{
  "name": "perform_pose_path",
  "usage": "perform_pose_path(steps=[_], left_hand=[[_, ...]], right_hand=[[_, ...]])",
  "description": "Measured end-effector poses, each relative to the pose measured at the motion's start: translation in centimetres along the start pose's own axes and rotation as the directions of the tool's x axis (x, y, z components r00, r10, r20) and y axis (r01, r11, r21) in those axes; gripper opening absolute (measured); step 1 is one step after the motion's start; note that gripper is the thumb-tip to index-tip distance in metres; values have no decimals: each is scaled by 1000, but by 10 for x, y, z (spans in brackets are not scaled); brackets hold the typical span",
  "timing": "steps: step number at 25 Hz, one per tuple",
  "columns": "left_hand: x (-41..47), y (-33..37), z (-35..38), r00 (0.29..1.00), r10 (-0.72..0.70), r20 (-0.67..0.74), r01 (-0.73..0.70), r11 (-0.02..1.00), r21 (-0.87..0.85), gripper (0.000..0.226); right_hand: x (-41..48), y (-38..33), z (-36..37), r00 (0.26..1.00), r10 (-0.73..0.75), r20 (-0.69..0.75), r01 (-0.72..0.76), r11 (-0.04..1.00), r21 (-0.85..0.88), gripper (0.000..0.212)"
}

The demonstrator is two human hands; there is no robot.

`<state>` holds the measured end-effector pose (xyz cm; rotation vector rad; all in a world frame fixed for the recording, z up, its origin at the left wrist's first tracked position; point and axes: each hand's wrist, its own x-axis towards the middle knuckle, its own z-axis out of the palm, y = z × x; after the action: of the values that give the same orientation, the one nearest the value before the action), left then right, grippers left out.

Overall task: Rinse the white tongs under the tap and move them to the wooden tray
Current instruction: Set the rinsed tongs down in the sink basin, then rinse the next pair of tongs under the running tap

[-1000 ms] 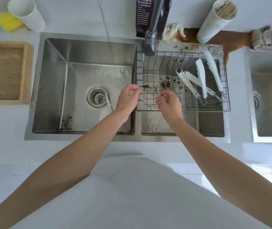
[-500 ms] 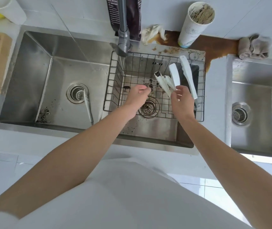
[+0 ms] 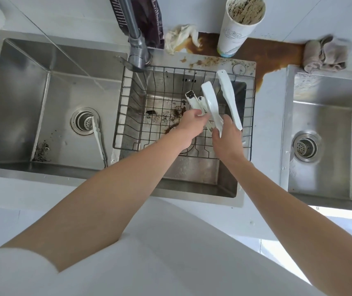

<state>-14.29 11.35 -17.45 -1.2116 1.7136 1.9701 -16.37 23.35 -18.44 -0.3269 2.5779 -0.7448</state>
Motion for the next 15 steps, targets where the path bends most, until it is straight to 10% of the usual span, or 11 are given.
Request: perform_pose_path(steps=[15], left_hand=[[7, 1, 15, 996, 49, -68, -56, 993, -105, 18]], right_hand=[[7, 5, 5, 999, -38, -28, 41, 992, 123, 41]])
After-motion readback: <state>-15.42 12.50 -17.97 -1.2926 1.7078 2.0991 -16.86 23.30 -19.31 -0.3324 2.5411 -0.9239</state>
